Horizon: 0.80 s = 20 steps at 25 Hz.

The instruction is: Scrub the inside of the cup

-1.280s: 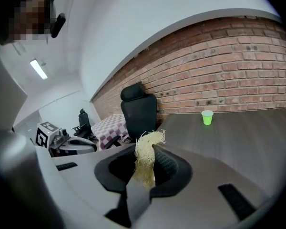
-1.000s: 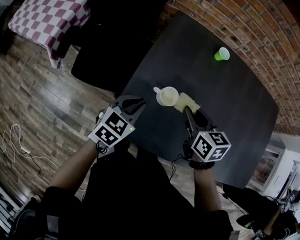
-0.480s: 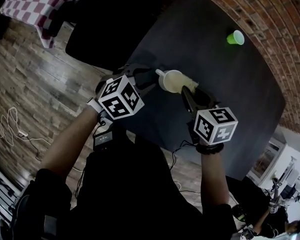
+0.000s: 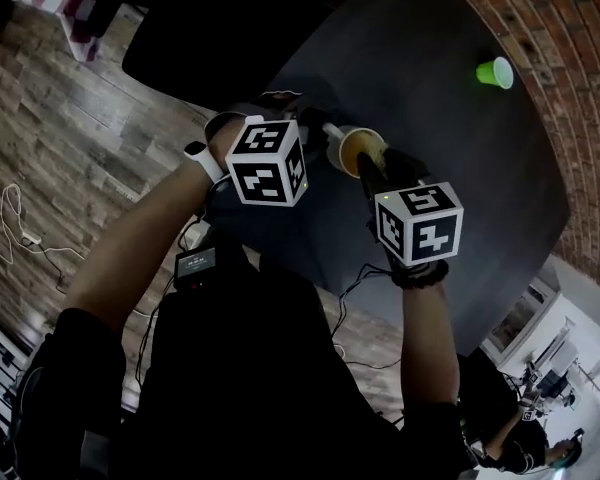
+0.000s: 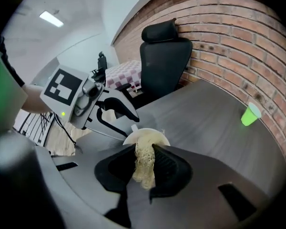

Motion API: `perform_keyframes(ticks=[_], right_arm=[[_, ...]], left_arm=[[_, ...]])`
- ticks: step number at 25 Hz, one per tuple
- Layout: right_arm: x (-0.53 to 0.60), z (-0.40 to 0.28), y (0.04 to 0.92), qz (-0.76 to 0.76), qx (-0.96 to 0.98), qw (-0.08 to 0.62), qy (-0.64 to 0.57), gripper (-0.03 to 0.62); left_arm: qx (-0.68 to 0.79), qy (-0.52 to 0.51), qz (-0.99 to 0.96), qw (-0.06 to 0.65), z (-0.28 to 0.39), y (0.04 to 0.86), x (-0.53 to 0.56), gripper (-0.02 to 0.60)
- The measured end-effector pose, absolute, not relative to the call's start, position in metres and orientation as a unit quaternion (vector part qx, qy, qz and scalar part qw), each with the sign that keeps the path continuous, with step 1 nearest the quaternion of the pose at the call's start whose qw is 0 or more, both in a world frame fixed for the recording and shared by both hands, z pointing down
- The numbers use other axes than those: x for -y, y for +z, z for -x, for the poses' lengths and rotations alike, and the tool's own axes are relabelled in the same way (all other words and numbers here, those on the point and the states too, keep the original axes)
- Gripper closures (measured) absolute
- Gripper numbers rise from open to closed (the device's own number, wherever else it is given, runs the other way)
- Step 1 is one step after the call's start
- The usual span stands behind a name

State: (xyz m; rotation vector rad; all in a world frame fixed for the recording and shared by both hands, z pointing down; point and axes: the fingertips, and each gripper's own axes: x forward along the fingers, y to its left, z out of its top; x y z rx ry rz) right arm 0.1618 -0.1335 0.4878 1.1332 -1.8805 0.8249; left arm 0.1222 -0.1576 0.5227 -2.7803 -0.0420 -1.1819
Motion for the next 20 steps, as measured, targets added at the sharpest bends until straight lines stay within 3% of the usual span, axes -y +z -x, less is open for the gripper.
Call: perform_keyframes(ticks=[5, 10, 20], right_arm=[[0.139, -0.151, 0.514, -0.415, 0.727, 0.463, 0.292, 0.511], [0.147, -0.145, 0.519, -0.391, 0.727, 0.479, 0.299, 0.511], [0.142, -0.151, 0.465, -0.405, 0.752, 0.341, 0.392, 0.511]], left_arm=[[0.012, -0.386, 0.921, 0.051, -0.122, 0.527, 0.158, 0.402], [0.013, -0.386, 0.921, 0.056, -0.127, 0.528, 0.157, 0.405], [0.003, -0.382, 0.923, 0.044, -0.128, 0.529, 0.157, 0.407]])
